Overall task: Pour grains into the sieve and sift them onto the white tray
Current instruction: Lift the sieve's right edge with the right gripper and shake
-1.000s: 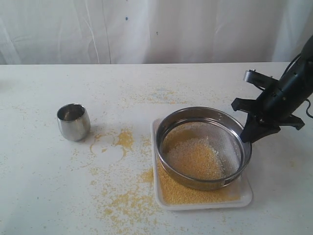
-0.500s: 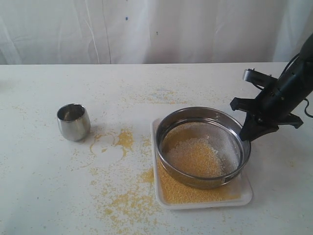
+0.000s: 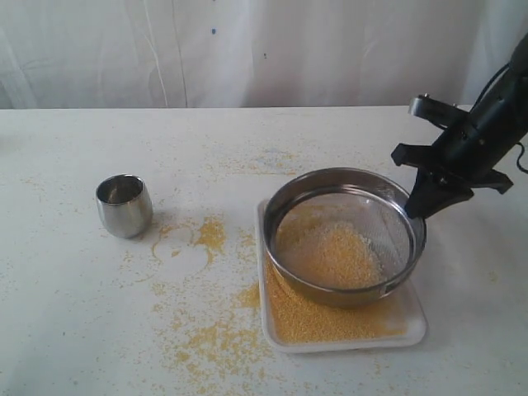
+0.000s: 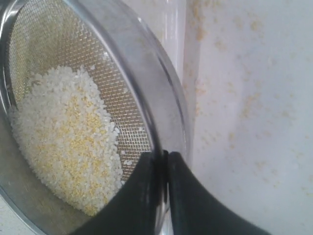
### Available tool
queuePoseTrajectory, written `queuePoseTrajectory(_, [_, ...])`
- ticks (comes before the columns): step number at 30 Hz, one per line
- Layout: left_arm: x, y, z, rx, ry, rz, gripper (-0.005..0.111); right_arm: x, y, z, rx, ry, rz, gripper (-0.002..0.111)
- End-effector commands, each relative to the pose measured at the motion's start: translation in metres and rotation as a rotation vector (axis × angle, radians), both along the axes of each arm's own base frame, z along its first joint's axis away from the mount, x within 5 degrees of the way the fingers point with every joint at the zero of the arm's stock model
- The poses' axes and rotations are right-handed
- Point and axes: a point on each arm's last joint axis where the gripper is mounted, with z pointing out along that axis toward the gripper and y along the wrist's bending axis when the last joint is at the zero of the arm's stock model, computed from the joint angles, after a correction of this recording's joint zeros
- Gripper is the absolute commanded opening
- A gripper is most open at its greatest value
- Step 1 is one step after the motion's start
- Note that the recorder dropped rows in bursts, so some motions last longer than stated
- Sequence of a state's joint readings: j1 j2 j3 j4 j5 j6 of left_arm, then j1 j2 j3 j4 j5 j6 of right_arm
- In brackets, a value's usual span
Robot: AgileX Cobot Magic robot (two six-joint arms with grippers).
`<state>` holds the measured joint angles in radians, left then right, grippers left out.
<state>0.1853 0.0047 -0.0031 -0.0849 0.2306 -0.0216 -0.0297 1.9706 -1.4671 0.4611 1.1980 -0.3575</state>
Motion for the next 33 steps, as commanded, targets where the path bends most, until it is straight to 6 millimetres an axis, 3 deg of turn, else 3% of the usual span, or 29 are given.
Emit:
queuePoseTrajectory(1, [0.0,0.0,-0.001,-0.005,-0.002,0.001,0.0,-0.003,0.003,0.025,0.091,-0.05,-0.023,0.0])
queuePoseTrajectory(5, [0.0,0.0,-0.001,-0.005,-0.002,0.001,0.0,-0.005,0.007,0.027,0.14,-0.076,0.008,0.0])
queuePoseTrajectory(11, [0.0,0.0,-0.001,-0.005,-0.002,0.001,0.0,0.02,-0.008,0.005,0.17,-0.009,-0.123,0.0])
queuePoseTrajectory(18, [0.0,0.0,-0.001,-0.005,-0.002,0.001,0.0,-0.021,-0.008,-0.011,0.119,0.058,-0.01,0.0])
queuePoseTrajectory(21, [0.0,0.0,-0.001,-0.005,-0.002,0.001,0.0,-0.008,-0.019,-0.006,0.12,0.018,-0.06,0.0])
queuePoseTrajectory(23, [0.0,0.0,-0.001,-0.005,-0.002,0.001,0.0,-0.002,-0.02,0.0,0.167,0.007,-0.091,0.0])
queuePoseTrajectory(27, [0.0,0.0,-0.001,-0.005,-0.002,0.001,0.0,-0.011,-0.014,0.018,0.221,-0.054,-0.068,0.0])
queuePoseTrajectory(30, [0.0,0.0,-0.001,-0.005,-0.002,0.001,0.0,0.002,-0.014,0.033,0.266,-0.125,-0.103,0.0])
queuePoseTrajectory(33, [0.0,0.0,-0.001,-0.005,-0.002,0.001,0.0,0.009,-0.015,0.03,0.274,-0.095,-0.128,0.0])
